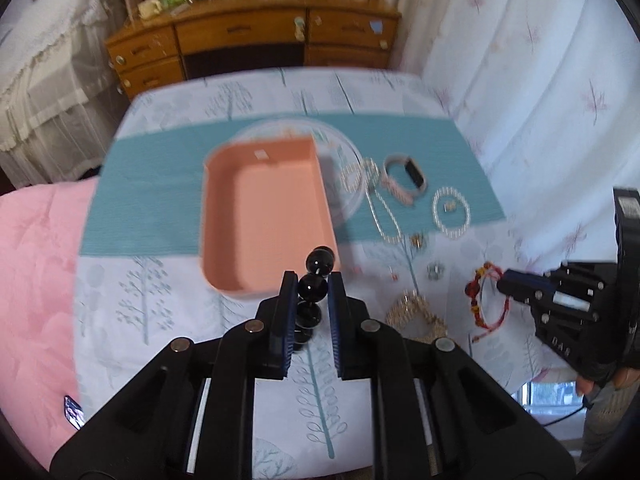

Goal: Organize jewelry
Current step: 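Carry both bracelets into the pink tray and open both tools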

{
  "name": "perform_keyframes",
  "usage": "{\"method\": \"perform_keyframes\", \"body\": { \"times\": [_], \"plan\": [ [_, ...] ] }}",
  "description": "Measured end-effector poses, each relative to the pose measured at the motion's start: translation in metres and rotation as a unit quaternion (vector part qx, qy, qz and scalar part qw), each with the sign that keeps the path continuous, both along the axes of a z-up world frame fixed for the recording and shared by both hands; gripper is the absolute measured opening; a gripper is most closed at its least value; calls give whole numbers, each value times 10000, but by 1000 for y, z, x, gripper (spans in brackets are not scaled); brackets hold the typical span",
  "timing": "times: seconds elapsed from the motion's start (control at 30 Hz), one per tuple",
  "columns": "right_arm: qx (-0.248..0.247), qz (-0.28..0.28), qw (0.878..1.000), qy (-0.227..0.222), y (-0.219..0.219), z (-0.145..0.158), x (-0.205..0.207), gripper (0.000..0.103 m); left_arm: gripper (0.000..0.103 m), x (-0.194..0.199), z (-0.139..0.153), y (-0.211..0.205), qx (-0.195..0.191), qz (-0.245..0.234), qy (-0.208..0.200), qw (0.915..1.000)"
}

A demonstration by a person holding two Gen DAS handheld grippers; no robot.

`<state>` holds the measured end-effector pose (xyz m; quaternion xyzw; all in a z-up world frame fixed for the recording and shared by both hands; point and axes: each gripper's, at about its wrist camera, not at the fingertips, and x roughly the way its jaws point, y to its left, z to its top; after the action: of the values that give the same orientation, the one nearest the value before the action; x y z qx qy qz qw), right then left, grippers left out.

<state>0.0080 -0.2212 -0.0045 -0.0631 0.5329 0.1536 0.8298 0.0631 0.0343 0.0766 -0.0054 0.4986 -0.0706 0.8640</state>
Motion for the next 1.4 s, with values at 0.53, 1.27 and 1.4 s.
{"method": "perform_keyframes", "body": {
  "times": [0.53, 1.27, 1.4],
  "plan": [
    [223, -346, 9975, -575, 94, 69, 78, 6, 12, 64, 0, 28, -278, 295, -274, 9988],
    [179, -547, 9983, -52, 165, -9, 170, 6, 56, 44, -80, 73, 230, 897, -207, 9955],
    [207, -634, 9978, 55, 174, -23, 191, 6, 56, 37, -85, 79, 198, 985, -162, 9948]
  ]
}}
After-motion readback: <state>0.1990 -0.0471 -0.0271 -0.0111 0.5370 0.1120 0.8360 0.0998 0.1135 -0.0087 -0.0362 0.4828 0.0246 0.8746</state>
